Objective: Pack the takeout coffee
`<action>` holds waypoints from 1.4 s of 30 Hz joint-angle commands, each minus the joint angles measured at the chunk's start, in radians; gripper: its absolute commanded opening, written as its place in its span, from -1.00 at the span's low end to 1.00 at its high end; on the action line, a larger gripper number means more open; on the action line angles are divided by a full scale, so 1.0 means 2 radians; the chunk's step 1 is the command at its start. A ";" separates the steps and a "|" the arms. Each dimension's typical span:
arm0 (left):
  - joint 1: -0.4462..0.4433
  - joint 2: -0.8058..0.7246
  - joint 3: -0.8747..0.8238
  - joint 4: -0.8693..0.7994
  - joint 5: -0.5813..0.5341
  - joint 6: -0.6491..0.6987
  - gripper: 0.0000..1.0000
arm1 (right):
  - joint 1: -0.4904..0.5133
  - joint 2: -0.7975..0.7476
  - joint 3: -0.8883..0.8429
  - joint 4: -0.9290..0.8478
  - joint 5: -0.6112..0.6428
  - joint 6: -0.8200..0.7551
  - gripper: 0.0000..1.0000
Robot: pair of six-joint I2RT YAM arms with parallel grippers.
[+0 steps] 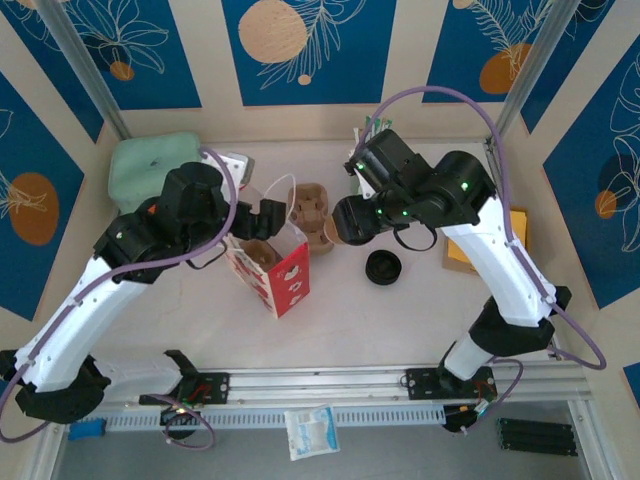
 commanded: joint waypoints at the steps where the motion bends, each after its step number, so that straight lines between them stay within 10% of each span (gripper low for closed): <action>1: 0.032 -0.023 -0.017 -0.014 -0.005 -0.012 0.99 | 0.019 0.025 0.061 -0.041 0.005 0.011 0.26; 21: 0.216 -0.091 -0.107 0.001 0.087 -0.027 0.99 | 0.067 0.130 0.158 0.057 -0.074 0.027 0.23; 42: 0.236 -0.117 -0.163 0.019 0.147 -0.017 0.57 | 0.069 0.232 0.191 0.044 -0.041 0.017 0.22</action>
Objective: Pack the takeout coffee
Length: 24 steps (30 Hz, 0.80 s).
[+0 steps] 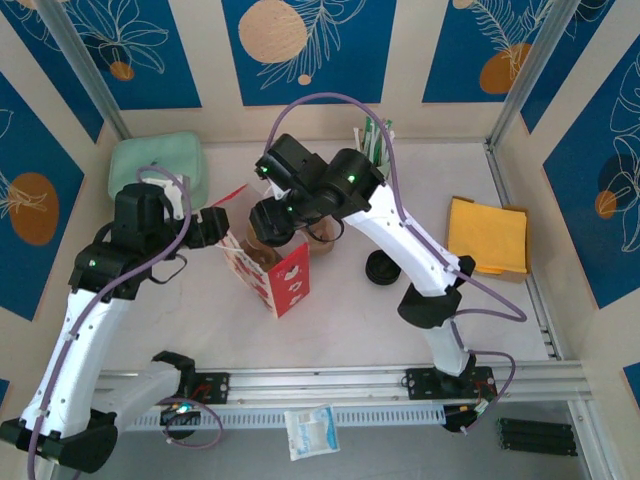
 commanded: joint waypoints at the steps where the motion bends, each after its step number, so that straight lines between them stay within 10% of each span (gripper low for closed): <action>1: 0.006 -0.012 -0.007 0.008 0.019 0.005 0.54 | 0.004 0.013 0.016 -0.009 0.003 -0.001 0.22; 24: 0.006 -0.030 -0.025 0.011 0.058 0.005 -0.29 | 0.016 0.061 0.022 -0.013 0.012 -0.007 0.18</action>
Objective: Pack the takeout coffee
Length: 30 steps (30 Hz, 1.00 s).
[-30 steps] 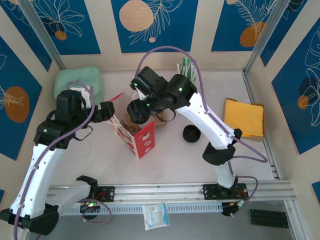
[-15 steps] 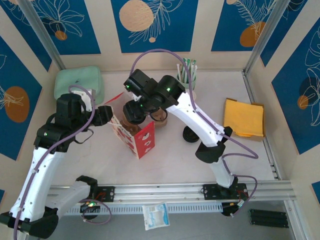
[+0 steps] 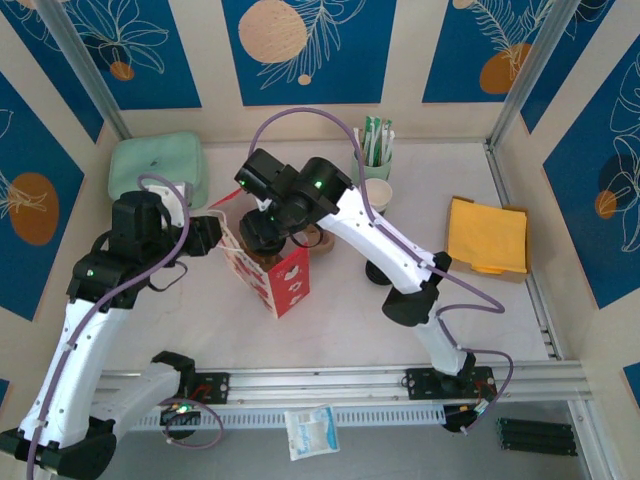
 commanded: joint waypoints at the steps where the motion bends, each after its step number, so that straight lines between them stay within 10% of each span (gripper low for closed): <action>1: 0.005 -0.007 -0.004 0.004 0.017 0.004 -0.32 | 0.003 0.009 0.015 -0.013 0.008 -0.005 0.18; 15: 0.005 -0.014 -0.012 0.002 0.034 0.004 -0.87 | 0.009 0.026 0.015 -0.025 0.017 -0.009 0.17; 30: 0.005 -0.019 -0.019 0.005 0.037 0.004 -1.00 | 0.009 0.047 0.015 -0.039 0.016 -0.014 0.16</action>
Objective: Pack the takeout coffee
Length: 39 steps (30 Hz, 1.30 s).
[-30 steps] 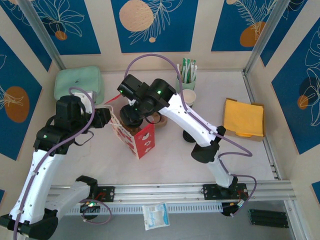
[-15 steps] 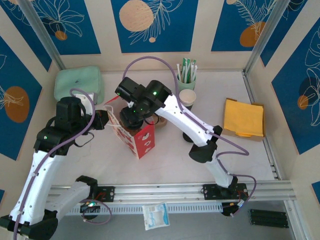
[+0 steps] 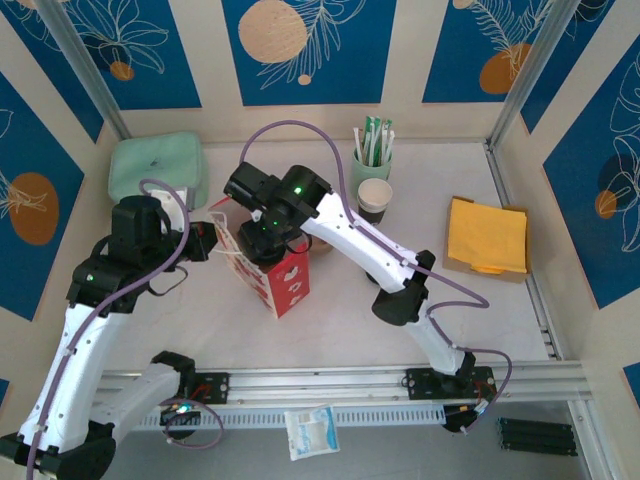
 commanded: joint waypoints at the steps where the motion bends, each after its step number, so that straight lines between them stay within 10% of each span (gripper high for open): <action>1: 0.005 -0.006 -0.007 0.005 0.013 0.003 -1.00 | 0.002 0.010 0.013 -0.020 0.003 -0.007 0.16; 39: 0.005 -0.007 -0.011 0.011 0.018 0.002 -1.00 | 0.004 0.049 -0.013 -0.028 0.033 -0.073 0.15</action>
